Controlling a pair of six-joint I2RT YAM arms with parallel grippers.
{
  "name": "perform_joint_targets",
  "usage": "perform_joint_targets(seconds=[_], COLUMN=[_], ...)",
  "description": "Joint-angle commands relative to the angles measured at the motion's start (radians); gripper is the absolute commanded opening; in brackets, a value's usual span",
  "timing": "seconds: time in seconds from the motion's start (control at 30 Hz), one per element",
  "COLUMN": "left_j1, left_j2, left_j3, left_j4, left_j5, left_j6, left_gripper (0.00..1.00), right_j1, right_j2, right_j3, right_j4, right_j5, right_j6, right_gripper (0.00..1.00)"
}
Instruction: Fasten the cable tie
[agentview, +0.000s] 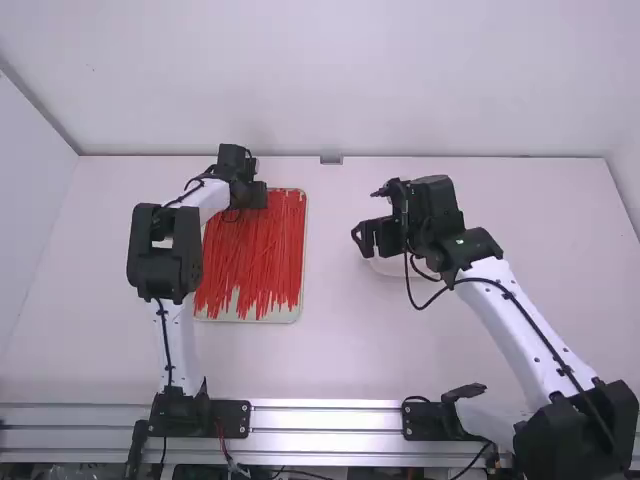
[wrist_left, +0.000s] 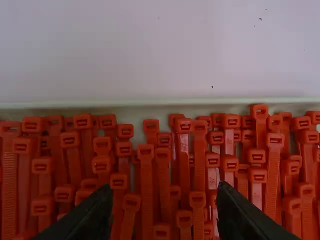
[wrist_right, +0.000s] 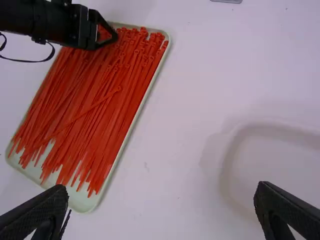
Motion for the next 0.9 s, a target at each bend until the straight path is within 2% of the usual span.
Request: perform_joint_targets(seconds=[0.0,0.13,0.87], left_j1=[-0.008,-0.009,0.008], left_j2=[0.008,0.008,0.008], left_j3=[-0.009,-0.009,-0.011], left_j4=[0.0,0.0,0.004], left_j5=[0.005,0.005,-0.007], left_j6=[-0.006,-0.006,0.001], left_gripper=[0.56,0.57,0.45], right_j1=[-0.004,-0.002,-0.011], right_j2=[0.0,0.0,0.0], right_j3=[0.032,0.032,0.032], right_j4=[-0.001,-0.001,-0.001], right_j5=[-0.003,-0.003,-0.003], right_j6=[0.003,0.003,0.003], right_gripper=[0.99,0.99,0.99])
